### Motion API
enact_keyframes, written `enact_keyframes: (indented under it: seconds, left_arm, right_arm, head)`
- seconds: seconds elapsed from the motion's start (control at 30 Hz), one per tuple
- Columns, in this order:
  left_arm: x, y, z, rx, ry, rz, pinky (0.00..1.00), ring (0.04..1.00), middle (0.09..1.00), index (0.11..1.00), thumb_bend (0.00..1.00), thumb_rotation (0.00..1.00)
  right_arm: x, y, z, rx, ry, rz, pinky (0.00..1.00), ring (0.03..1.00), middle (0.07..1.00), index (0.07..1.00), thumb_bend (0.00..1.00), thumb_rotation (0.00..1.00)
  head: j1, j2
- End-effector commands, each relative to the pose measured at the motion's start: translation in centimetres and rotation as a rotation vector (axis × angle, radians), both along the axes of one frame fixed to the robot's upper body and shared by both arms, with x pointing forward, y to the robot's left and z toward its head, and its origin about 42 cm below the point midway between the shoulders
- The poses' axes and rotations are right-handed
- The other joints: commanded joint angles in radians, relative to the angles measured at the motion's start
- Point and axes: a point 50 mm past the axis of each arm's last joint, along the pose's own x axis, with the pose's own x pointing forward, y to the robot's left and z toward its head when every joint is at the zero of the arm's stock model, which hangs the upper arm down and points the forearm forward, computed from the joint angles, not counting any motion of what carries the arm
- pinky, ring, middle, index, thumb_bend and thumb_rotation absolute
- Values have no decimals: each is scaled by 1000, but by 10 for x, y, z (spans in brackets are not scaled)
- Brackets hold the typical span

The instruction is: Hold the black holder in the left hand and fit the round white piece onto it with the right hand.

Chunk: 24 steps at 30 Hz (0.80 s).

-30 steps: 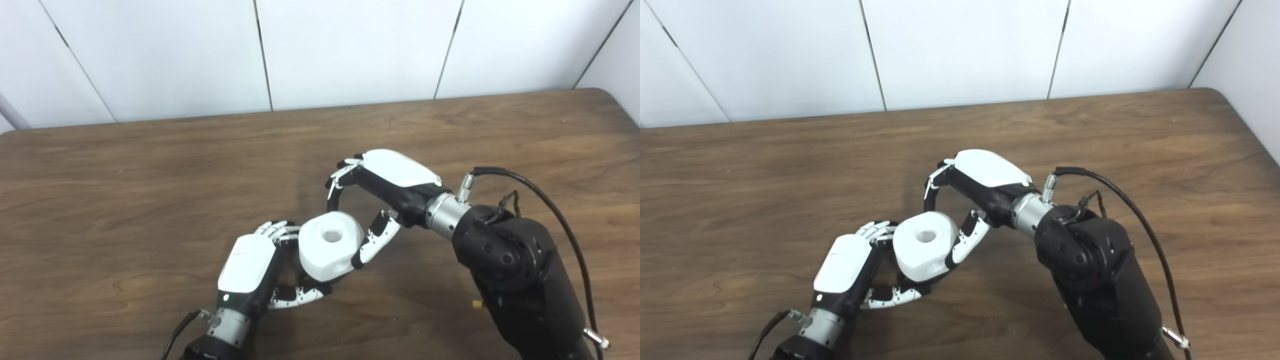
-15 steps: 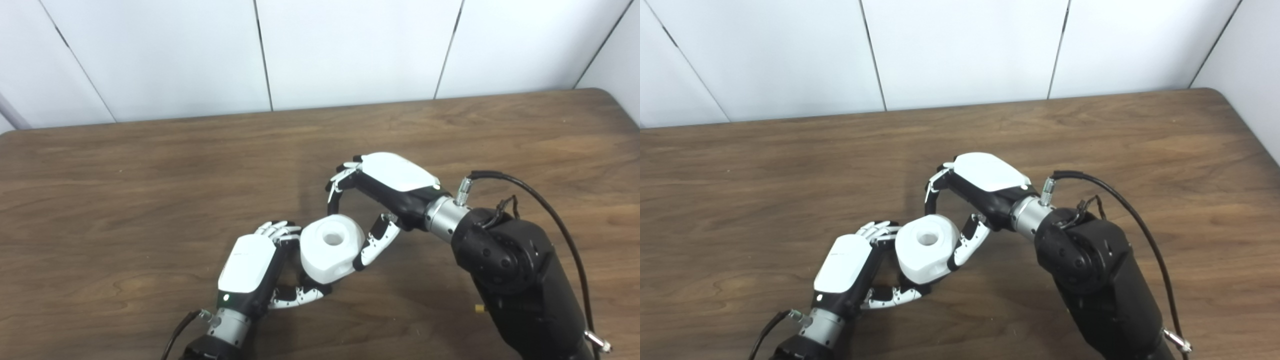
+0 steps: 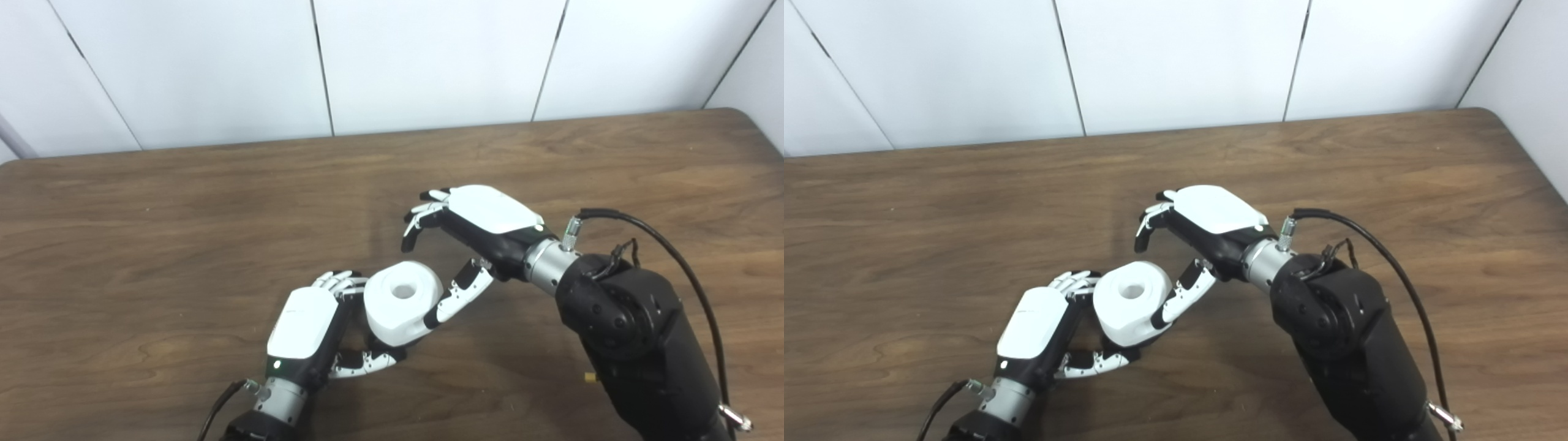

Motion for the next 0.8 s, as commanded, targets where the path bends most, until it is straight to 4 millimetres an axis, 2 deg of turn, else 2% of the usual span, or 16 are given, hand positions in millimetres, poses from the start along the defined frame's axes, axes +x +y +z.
enact_keyframes:
  seconds: [0.0, 0.4, 0.77]
  left_arm:
    - [1, -2, 0, 15, -5, -15, 878, 844, 766, 487, 521, 49]
    - [3, -2, -2, 8, -3, -13, 874, 842, 762, 486, 521, 49]
    - [4, -1, -2, 11, -1, -11, 877, 844, 762, 487, 521, 49]
  right_arm:
    - [0, 1, 15, 19, -67, 9, 1000, 976, 881, 679, 1000, 300]
    - [0, -3, 20, -26, -57, 9, 1000, 1000, 947, 764, 1000, 327]
    - [-2, -24, 35, -127, -9, 11, 1000, 1000, 986, 818, 1000, 343]
  head:
    - [-2, 0]
    - [-4, -4]
    - [-8, -7]
